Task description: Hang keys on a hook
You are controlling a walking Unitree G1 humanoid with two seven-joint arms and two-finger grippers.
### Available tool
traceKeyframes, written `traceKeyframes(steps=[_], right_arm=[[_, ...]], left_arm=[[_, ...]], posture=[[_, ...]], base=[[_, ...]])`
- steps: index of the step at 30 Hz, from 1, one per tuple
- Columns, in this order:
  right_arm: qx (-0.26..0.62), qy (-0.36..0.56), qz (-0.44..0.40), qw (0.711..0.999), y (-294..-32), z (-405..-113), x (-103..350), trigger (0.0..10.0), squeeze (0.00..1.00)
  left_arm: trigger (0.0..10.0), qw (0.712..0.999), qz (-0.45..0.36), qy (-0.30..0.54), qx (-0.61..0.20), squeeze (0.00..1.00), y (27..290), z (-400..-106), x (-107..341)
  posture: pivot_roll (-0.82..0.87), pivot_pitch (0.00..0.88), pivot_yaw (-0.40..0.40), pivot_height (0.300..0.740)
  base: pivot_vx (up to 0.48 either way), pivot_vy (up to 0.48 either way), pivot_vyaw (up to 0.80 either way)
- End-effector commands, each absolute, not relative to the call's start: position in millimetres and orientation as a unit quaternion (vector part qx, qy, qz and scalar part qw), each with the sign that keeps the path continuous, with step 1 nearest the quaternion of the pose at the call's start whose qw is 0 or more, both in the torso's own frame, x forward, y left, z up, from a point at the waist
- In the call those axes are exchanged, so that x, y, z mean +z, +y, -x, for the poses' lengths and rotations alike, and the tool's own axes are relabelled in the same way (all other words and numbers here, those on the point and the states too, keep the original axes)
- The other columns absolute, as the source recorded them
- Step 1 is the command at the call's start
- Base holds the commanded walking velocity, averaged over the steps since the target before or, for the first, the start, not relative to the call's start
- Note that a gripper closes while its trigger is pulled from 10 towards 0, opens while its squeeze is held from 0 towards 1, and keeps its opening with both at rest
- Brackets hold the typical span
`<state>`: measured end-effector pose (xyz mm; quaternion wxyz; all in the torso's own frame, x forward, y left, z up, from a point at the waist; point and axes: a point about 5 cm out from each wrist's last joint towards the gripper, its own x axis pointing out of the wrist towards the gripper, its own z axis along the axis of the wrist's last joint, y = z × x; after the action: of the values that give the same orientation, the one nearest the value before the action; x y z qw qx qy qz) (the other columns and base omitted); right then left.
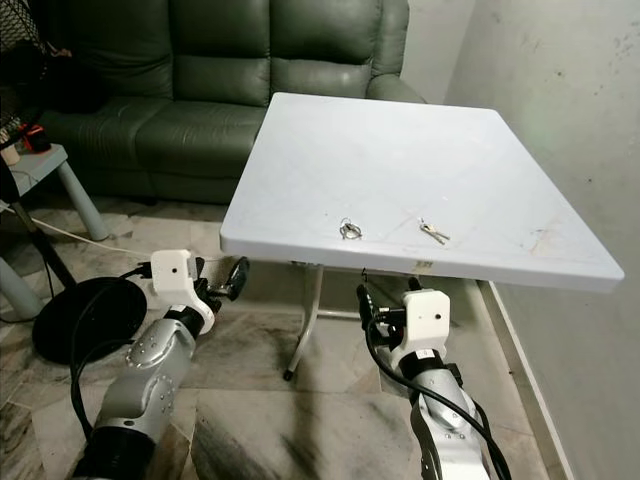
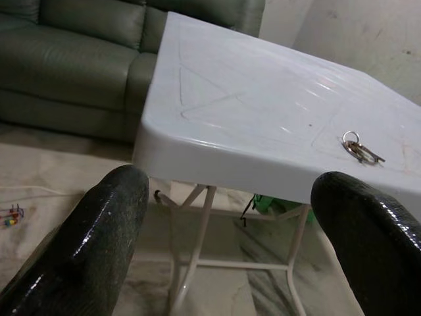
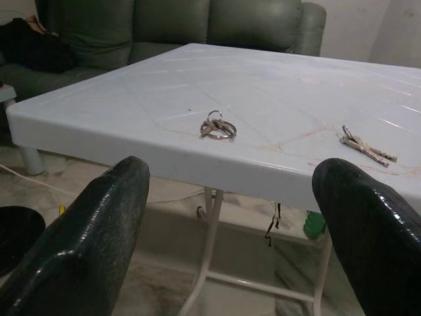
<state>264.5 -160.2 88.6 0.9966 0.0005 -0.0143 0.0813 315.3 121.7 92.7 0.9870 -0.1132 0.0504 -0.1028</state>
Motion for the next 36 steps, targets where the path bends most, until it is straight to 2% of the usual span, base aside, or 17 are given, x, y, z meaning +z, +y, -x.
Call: traceKeyframes(steps=[1, 9, 13, 36], right_arm=[[0.081, -0.022, 0.001, 0.997, -161.8, -266.2, 94.1, 10.0, 0.0], [0.082, -0.021, 0.002, 0.996, -161.5, -266.7, 93.9, 10.0, 0.0], [0.081, -0.021, 0.002, 0.996, -161.3, -266.6, 93.9, 10.0, 0.0], [0.082, -0.022, -0.001, 0.996, -159.2, -268.6, 93.5, 10.0, 0.0]], left_arm=[[10.0, 0.987, 0.107, 0.055, -0.107, 0.0, 119.4, -317.1, 93.6], [10.0, 0.986, 0.111, 0.055, -0.11, 0.0, 118.3, -317.4, 94.5], [10.0, 0.986, 0.112, 0.054, -0.113, 0.0, 118.0, -317.6, 95.2], [10.0, 0.987, 0.105, 0.042, -0.118, 0.0, 117.6, -320.6, 101.6]], posture=[[0.04, 0.0, -0.06, 0.74], [0.04, 0.0, -0.06, 0.74], [0.04, 0.0, -0.058, 0.74], [0.05, 0.0, -0.055, 0.74]], base=[[0.0, 0.0, 0.0], [0.0, 0.0, 0.0], [0.28, 0.0, 0.0], [0.386, 0.0, 0.0]])
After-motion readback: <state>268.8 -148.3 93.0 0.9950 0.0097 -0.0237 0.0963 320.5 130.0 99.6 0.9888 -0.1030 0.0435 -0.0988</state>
